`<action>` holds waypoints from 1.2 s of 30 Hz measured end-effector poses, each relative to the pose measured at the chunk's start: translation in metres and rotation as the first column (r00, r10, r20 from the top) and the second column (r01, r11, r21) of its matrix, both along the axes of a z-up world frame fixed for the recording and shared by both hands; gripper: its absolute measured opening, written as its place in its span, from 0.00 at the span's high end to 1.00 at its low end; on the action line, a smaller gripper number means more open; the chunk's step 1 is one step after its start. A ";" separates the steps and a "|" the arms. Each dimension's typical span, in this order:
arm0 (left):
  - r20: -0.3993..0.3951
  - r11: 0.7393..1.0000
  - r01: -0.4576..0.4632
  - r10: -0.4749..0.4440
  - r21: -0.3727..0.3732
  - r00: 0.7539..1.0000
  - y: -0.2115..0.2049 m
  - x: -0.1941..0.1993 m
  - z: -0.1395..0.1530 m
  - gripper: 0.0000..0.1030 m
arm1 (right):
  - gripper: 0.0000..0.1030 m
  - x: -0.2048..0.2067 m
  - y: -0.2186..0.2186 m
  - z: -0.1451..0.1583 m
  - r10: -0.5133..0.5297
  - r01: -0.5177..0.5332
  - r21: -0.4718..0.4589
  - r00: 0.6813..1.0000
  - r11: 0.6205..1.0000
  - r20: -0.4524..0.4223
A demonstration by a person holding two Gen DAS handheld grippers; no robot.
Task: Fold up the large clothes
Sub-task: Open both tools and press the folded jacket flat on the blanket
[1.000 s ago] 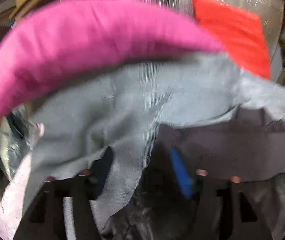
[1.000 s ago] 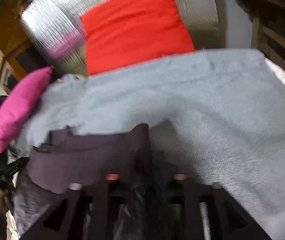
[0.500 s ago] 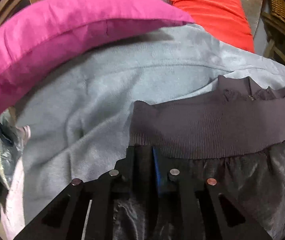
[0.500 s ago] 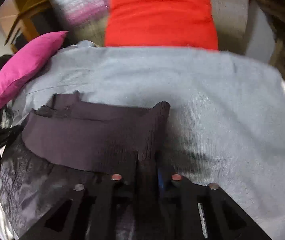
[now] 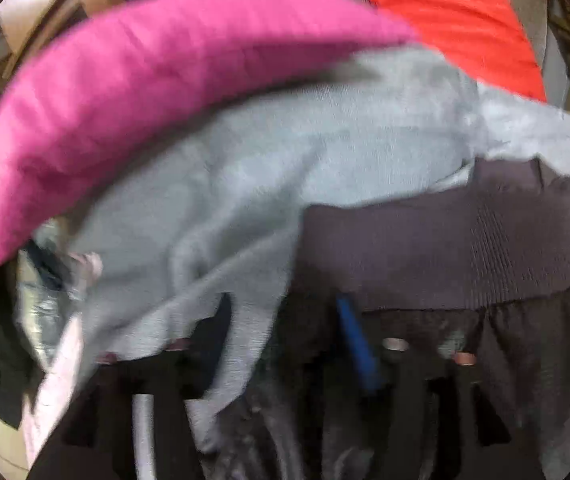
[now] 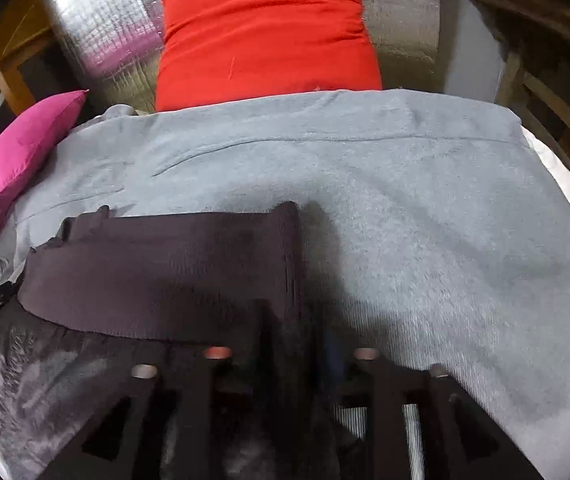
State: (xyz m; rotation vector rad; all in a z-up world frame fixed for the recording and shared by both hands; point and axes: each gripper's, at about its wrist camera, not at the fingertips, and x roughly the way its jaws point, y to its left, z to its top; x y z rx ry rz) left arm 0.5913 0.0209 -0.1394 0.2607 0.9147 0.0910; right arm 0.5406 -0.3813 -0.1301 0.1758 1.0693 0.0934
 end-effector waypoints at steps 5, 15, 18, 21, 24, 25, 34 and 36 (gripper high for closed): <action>0.079 0.999 -0.038 0.038 -0.005 0.996 0.014 -0.036 0.044 0.27 | 0.28 -0.023 -0.003 0.034 -0.029 0.030 -0.017 0.997 0.999 0.066; 0.153 0.982 0.114 -0.091 -0.149 0.984 -0.047 -0.162 0.049 0.27 | 0.25 -0.126 0.069 0.073 0.167 -0.188 0.150 0.976 0.971 0.139; 0.092 0.983 0.127 -0.115 -0.134 0.989 -0.077 -0.169 0.021 0.27 | 0.25 -0.131 0.090 0.051 0.185 -0.196 0.112 0.977 0.974 0.106; 0.037 0.994 0.073 -0.070 -0.086 0.997 -0.083 -0.161 -0.014 0.23 | 0.25 -0.123 0.091 0.016 0.135 -0.135 -0.002 0.990 0.991 0.041; 0.041 0.995 0.067 -0.065 -0.070 0.997 -0.081 -0.156 -0.020 0.19 | 0.19 -0.123 0.094 0.011 0.113 -0.104 -0.110 0.990 0.988 0.085; 0.032 0.995 0.062 -0.059 -0.079 0.998 -0.080 -0.154 -0.019 0.19 | 0.19 -0.122 0.092 0.009 0.102 -0.094 -0.097 0.992 0.991 0.080; 0.229 0.998 0.021 -0.005 -0.067 0.973 -0.055 -0.208 0.028 0.20 | 0.19 -0.180 0.089 0.064 -0.004 0.001 0.012 0.969 1.000 0.247; 0.236 0.996 -0.052 0.066 -0.066 0.969 -0.037 -0.211 0.021 0.20 | 0.19 -0.198 0.099 0.068 0.017 -0.017 -0.004 0.955 1.000 0.295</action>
